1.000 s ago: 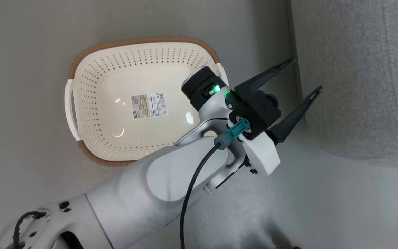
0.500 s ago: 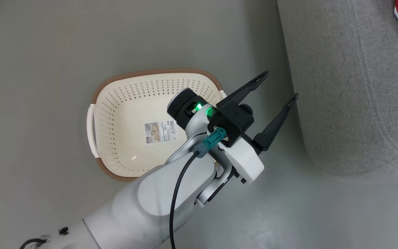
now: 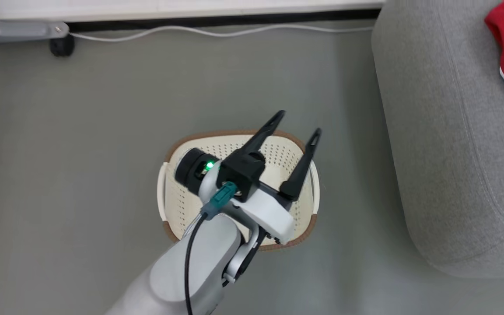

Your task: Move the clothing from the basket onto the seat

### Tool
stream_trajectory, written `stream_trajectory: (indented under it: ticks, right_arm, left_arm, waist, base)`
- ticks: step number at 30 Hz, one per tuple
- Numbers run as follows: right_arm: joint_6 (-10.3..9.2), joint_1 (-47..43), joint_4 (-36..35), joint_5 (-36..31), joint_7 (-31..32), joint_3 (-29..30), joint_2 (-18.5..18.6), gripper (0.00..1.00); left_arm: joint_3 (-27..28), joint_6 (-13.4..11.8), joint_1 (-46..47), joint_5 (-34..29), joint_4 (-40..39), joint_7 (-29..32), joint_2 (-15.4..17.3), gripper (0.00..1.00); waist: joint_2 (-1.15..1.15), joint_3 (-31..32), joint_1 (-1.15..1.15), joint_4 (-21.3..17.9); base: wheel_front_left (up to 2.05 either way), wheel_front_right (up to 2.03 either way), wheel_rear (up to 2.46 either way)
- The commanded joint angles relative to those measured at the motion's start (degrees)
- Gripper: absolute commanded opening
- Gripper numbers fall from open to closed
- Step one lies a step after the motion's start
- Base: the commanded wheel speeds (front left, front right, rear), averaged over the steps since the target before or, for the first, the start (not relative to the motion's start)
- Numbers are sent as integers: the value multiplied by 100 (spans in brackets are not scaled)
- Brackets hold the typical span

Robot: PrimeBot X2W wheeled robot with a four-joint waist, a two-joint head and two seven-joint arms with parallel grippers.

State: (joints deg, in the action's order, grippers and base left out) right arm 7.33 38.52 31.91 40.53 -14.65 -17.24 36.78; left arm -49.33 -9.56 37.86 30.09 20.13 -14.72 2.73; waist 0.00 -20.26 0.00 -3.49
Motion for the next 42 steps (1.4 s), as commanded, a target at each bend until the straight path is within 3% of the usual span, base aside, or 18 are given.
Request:
stream_trajectory:
  ticks: [1,15,25,32,42]
  right_arm:
    - [16,-269,-169,-71,-35,-41,116,100]
    - [16,-1186,-862,-601,-35,114,-670,100]
    - [16,-1939,-1288,-893,-35,463,-1180,100]
    - [16,-2455,-1395,-1099,-35,646,-1447,100]
    - [16,-2976,-1489,-1306,-35,725,-1674,100]
  left_arm:
    - [323,59,-117,-136,-156,-28,15,100]
    - [2810,181,-1848,-1050,-302,-28,139,100]
    - [4102,179,-2936,-1565,-571,-28,179,100]
    - [4651,252,-3650,-1721,-889,-28,100,100]
    - [4576,52,-4207,-1707,-1366,-28,19,100]
  waist:
    - [0,288,0,206]
    - [0,1386,0,549]
    - [0,1866,0,506]
    - [0,2014,0,422]
    - [0,2076,0,437]
  base:
    - [0,0,0]
    - [0,0,0]
    - [0,0,0]
    - [0,0,0]
    - [0,0,0]
